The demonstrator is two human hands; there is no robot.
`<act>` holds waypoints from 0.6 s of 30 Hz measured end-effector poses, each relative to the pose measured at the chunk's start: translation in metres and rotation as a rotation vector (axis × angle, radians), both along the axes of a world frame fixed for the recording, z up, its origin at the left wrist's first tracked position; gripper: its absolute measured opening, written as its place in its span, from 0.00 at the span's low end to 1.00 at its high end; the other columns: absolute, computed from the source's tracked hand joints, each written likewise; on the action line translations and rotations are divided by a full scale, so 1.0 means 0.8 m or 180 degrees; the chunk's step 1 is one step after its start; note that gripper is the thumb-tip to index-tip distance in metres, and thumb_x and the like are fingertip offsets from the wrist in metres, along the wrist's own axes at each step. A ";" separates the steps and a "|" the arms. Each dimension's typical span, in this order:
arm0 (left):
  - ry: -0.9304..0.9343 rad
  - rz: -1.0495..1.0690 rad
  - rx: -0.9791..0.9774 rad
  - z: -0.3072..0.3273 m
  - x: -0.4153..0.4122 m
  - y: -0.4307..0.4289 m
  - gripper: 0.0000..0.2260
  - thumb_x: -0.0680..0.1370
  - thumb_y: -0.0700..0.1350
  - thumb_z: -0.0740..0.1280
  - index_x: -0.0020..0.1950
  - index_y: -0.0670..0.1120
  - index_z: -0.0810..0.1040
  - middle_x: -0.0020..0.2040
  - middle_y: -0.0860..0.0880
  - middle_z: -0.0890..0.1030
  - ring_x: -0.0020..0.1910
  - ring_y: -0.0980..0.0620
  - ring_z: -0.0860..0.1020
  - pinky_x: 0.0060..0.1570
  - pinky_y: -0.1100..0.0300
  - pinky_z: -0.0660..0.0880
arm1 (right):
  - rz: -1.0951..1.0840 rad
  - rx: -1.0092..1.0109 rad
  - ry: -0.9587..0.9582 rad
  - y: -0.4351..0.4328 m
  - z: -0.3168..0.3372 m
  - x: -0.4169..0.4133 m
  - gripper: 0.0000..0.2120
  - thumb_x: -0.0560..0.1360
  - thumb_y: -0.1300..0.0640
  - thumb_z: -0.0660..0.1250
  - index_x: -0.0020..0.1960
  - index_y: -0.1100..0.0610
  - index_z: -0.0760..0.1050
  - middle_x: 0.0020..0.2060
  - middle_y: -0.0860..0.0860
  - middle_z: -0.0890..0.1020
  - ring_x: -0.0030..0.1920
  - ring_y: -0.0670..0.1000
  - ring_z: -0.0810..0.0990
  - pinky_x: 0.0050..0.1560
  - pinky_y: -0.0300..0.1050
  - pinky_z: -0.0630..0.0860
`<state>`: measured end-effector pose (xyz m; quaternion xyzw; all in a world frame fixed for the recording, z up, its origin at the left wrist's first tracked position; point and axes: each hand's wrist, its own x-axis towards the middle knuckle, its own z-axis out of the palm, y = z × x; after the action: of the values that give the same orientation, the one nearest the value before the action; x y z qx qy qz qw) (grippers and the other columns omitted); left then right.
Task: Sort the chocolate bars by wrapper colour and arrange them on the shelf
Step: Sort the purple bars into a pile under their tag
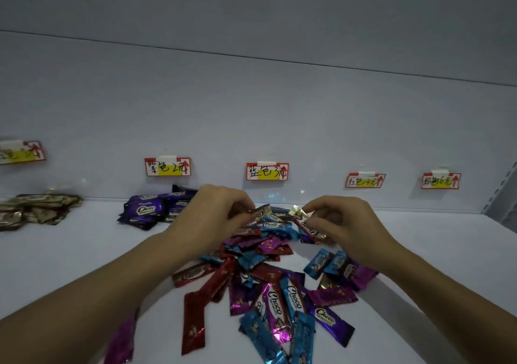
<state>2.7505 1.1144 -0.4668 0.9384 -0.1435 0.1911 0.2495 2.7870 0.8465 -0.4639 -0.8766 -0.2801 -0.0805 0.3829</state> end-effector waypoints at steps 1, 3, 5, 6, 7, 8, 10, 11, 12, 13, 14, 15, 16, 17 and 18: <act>-0.0018 0.0055 -0.0018 0.000 -0.004 0.015 0.09 0.77 0.45 0.73 0.56 0.53 0.85 0.46 0.58 0.85 0.39 0.68 0.78 0.46 0.74 0.76 | 0.0062 0.0026 0.0083 0.016 0.006 -0.003 0.09 0.76 0.59 0.72 0.54 0.48 0.81 0.42 0.46 0.85 0.39 0.43 0.85 0.39 0.39 0.82; -0.0093 0.0140 -0.0049 -0.002 -0.013 0.047 0.07 0.77 0.46 0.74 0.54 0.53 0.85 0.44 0.60 0.84 0.40 0.67 0.79 0.46 0.71 0.77 | 0.0148 -0.0010 0.0099 0.051 0.018 -0.006 0.09 0.76 0.59 0.72 0.55 0.50 0.81 0.41 0.47 0.85 0.35 0.45 0.85 0.35 0.38 0.81; -0.0243 0.0252 -0.0023 -0.007 -0.024 0.083 0.06 0.77 0.46 0.74 0.53 0.52 0.86 0.44 0.58 0.85 0.42 0.61 0.81 0.46 0.65 0.79 | 0.0245 -0.0173 -0.0038 0.090 0.028 -0.004 0.09 0.76 0.60 0.72 0.55 0.50 0.81 0.42 0.46 0.85 0.34 0.44 0.85 0.37 0.38 0.81; -0.0342 0.0323 0.0017 -0.011 -0.030 0.104 0.06 0.76 0.45 0.74 0.53 0.52 0.86 0.45 0.57 0.85 0.42 0.59 0.81 0.46 0.61 0.79 | 0.0314 -0.0309 -0.0145 0.112 0.031 -0.002 0.09 0.76 0.60 0.73 0.55 0.50 0.82 0.42 0.45 0.85 0.35 0.43 0.85 0.38 0.38 0.81; -0.0442 0.0395 0.0080 -0.014 -0.036 0.127 0.06 0.76 0.44 0.74 0.52 0.51 0.85 0.45 0.56 0.85 0.42 0.57 0.80 0.46 0.58 0.79 | 0.0382 -0.0466 -0.0260 0.135 0.033 0.000 0.09 0.76 0.60 0.73 0.55 0.49 0.82 0.42 0.45 0.85 0.35 0.42 0.84 0.40 0.38 0.81; -0.0532 0.0461 0.0162 -0.016 -0.041 0.152 0.06 0.76 0.43 0.74 0.52 0.51 0.85 0.45 0.55 0.84 0.42 0.56 0.80 0.45 0.57 0.78 | 0.0434 -0.0613 -0.0377 0.157 0.035 0.003 0.08 0.76 0.59 0.73 0.54 0.49 0.82 0.41 0.44 0.85 0.36 0.41 0.84 0.41 0.37 0.81; -0.0715 0.0611 0.0409 -0.018 -0.052 0.209 0.07 0.75 0.40 0.74 0.50 0.51 0.84 0.44 0.54 0.83 0.42 0.53 0.79 0.43 0.55 0.77 | 0.0531 -0.0824 -0.0599 0.207 0.037 0.010 0.06 0.76 0.58 0.73 0.52 0.49 0.83 0.39 0.41 0.84 0.36 0.40 0.83 0.41 0.34 0.80; -0.0790 0.0722 0.0568 -0.017 -0.058 0.240 0.07 0.76 0.39 0.73 0.50 0.50 0.83 0.44 0.54 0.82 0.43 0.52 0.79 0.43 0.55 0.76 | 0.0590 -0.0896 -0.0709 0.234 0.037 0.013 0.06 0.76 0.57 0.73 0.52 0.49 0.83 0.38 0.40 0.83 0.36 0.41 0.82 0.41 0.33 0.79; -0.0848 0.0873 0.0689 -0.017 -0.066 0.273 0.07 0.76 0.39 0.73 0.50 0.50 0.83 0.45 0.54 0.81 0.43 0.52 0.78 0.43 0.56 0.76 | 0.0660 -0.0958 -0.0851 0.262 0.037 0.015 0.05 0.76 0.57 0.73 0.51 0.50 0.83 0.39 0.40 0.82 0.36 0.40 0.81 0.41 0.31 0.77; -0.0904 0.1058 0.0751 -0.019 -0.075 0.306 0.06 0.76 0.40 0.73 0.50 0.49 0.83 0.46 0.53 0.81 0.44 0.51 0.78 0.43 0.56 0.75 | 0.0747 -0.1007 -0.1022 0.291 0.037 0.017 0.04 0.76 0.57 0.73 0.50 0.51 0.84 0.38 0.40 0.81 0.35 0.40 0.79 0.41 0.29 0.75; -0.0963 0.1263 0.0748 -0.021 -0.083 0.337 0.06 0.75 0.39 0.73 0.51 0.48 0.83 0.48 0.52 0.81 0.44 0.50 0.78 0.43 0.56 0.75 | 0.0843 -0.1046 -0.1189 0.320 0.036 0.017 0.03 0.76 0.57 0.73 0.50 0.52 0.84 0.37 0.42 0.80 0.34 0.39 0.76 0.40 0.28 0.71; -0.1012 0.1479 0.0670 -0.026 -0.091 0.366 0.07 0.75 0.39 0.74 0.51 0.47 0.83 0.49 0.51 0.81 0.45 0.49 0.78 0.44 0.56 0.76 | 0.0930 -0.1073 -0.1312 0.349 0.034 0.017 0.03 0.76 0.57 0.73 0.49 0.52 0.83 0.37 0.43 0.80 0.34 0.41 0.75 0.40 0.30 0.70; -0.1047 0.1692 0.0523 -0.030 -0.097 0.390 0.07 0.74 0.38 0.74 0.51 0.46 0.84 0.49 0.50 0.81 0.45 0.49 0.78 0.45 0.55 0.76 | 0.1006 -0.1098 -0.1387 0.377 0.032 0.017 0.02 0.76 0.56 0.72 0.49 0.53 0.83 0.37 0.45 0.81 0.35 0.42 0.75 0.41 0.34 0.71; -0.1069 0.1893 0.0355 -0.033 -0.100 0.408 0.07 0.74 0.37 0.75 0.50 0.46 0.84 0.48 0.50 0.82 0.45 0.50 0.78 0.47 0.54 0.77 | 0.1069 -0.1130 -0.1429 0.405 0.030 0.016 0.03 0.77 0.56 0.72 0.49 0.54 0.83 0.38 0.47 0.82 0.37 0.45 0.75 0.43 0.38 0.72; -0.1074 0.2071 0.0224 -0.035 -0.100 0.422 0.07 0.74 0.37 0.75 0.50 0.46 0.85 0.47 0.50 0.82 0.45 0.51 0.77 0.48 0.54 0.76 | 0.1124 -0.1175 -0.1457 0.432 0.027 0.015 0.03 0.77 0.56 0.71 0.50 0.54 0.82 0.39 0.48 0.82 0.38 0.46 0.75 0.45 0.42 0.74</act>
<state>2.6702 1.4524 -0.4945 0.8983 0.1168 0.4074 0.1161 2.7988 1.1920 -0.4421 -0.8283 -0.5160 -0.1556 0.1531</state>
